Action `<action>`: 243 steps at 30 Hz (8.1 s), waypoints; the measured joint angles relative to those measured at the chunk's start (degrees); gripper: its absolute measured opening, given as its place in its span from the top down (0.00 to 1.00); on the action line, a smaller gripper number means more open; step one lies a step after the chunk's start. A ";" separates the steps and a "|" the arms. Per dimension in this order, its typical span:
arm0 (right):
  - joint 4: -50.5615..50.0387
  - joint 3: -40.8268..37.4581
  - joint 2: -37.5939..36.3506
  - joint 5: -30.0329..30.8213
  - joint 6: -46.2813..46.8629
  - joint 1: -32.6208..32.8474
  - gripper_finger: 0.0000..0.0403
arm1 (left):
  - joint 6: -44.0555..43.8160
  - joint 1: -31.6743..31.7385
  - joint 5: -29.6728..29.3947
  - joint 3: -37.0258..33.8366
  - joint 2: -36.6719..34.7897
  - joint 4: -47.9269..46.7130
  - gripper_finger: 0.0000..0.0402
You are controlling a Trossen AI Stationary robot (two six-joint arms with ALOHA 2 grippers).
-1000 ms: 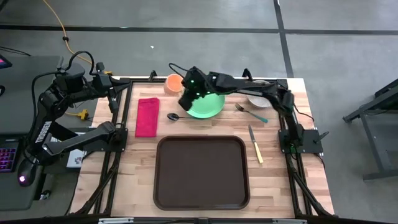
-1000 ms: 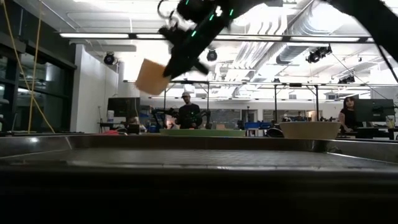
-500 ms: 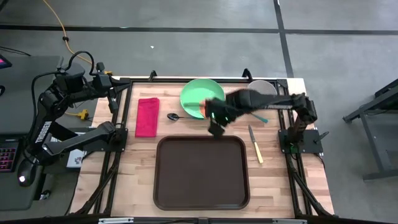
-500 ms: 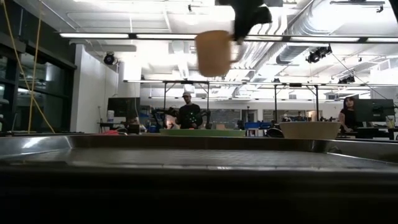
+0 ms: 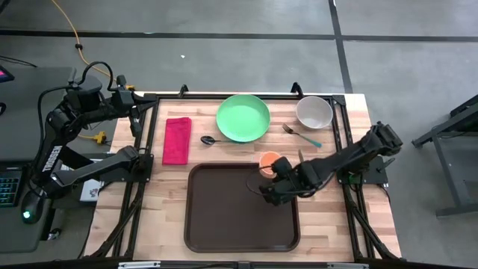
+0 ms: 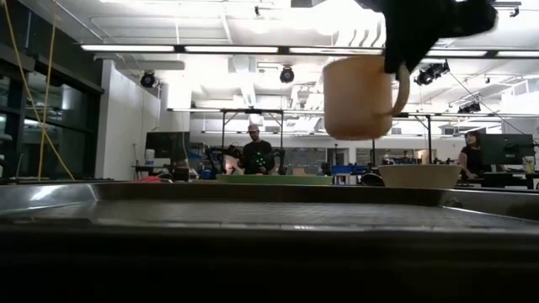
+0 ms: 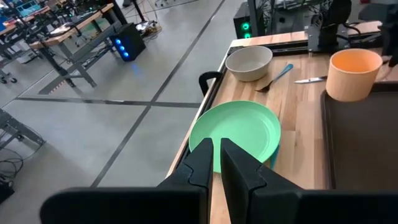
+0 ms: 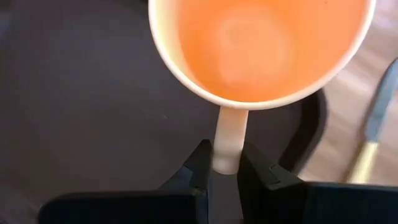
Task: Set up tray
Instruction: Put the orange mug on the brown serving tray, then put the green plate to the bottom of the orange mug on the brown serving tray
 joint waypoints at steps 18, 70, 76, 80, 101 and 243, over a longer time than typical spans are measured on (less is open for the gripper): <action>5.48 -10.35 -0.02 -8.94 3.93 0.36 0.93 | 0.30 0.00 1.28 0.00 0.00 0.00 0.84; 17.40 -15.55 -27.06 12.53 -13.73 -8.73 0.68 | 1.33 0.02 2.88 0.00 0.02 -0.04 0.84; 23.28 -15.53 -32.06 11.40 -30.78 -24.75 0.69 | 0.65 0.01 3.26 0.00 0.00 -0.04 0.84; 30.47 -15.53 -31.25 3.29 -42.58 -37.31 0.69 | -0.17 0.00 4.00 0.00 0.01 -0.02 0.84; 14.21 15.59 9.53 -24.10 -69.64 -55.58 0.69 | -4.88 0.01 5.33 0.00 0.02 2.32 0.84; -26.13 46.07 18.54 -0.11 13.19 10.92 1.00 | -4.38 0.02 10.14 0.00 0.00 -1.53 0.84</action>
